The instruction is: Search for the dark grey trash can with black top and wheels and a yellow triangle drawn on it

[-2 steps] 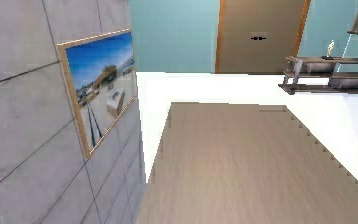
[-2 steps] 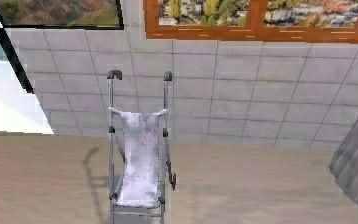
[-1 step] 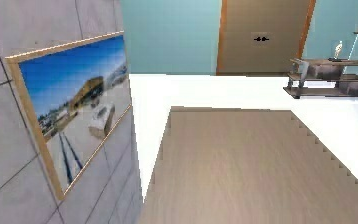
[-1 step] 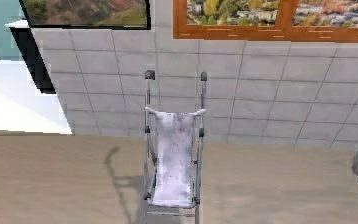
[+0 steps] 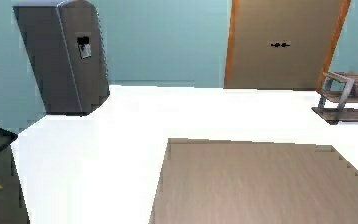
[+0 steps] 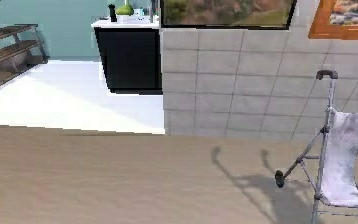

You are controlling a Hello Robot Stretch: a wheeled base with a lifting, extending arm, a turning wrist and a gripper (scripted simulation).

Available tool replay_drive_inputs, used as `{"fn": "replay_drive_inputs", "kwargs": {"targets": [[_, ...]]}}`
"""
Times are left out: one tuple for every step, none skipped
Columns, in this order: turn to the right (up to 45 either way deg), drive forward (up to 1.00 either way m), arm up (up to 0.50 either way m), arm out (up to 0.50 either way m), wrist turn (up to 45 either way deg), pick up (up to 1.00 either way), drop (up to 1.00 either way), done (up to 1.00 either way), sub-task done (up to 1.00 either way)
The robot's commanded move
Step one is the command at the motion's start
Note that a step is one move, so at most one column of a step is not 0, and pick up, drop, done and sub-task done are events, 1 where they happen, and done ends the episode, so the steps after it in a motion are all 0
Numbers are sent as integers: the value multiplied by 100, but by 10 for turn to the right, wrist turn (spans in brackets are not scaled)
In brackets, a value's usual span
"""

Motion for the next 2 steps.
{"fn": "replay_drive_inputs", "kwargs": {"targets": [[90, 0, 0, 0, 0, 0, 0, 0, 0], [0, 25, 0, 0, 0, 0, 0, 0, 0]]}}
